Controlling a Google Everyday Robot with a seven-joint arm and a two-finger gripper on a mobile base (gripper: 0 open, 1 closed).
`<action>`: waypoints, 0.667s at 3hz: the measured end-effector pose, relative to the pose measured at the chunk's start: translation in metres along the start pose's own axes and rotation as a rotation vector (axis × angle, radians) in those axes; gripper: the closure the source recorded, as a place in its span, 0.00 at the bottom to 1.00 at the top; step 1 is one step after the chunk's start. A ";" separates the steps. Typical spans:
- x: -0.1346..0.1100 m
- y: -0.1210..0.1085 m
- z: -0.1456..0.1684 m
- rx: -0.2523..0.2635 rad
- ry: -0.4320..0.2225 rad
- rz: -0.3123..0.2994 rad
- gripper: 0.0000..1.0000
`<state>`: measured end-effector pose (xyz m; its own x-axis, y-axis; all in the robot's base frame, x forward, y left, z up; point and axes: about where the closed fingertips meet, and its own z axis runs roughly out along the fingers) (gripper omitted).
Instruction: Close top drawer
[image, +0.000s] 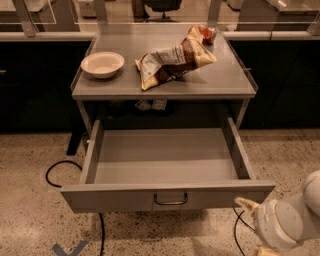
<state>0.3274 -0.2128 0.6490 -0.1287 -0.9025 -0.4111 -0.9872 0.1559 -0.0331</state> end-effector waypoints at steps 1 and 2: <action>0.017 0.027 0.065 -0.119 -0.051 0.010 0.00; 0.020 0.034 0.105 -0.115 -0.057 0.063 0.00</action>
Offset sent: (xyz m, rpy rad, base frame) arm -0.0037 0.0413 -0.1516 0.0731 0.0728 -0.1685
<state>0.3016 -0.1834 0.5439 -0.1885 -0.8677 -0.4599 -0.9820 0.1615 0.0977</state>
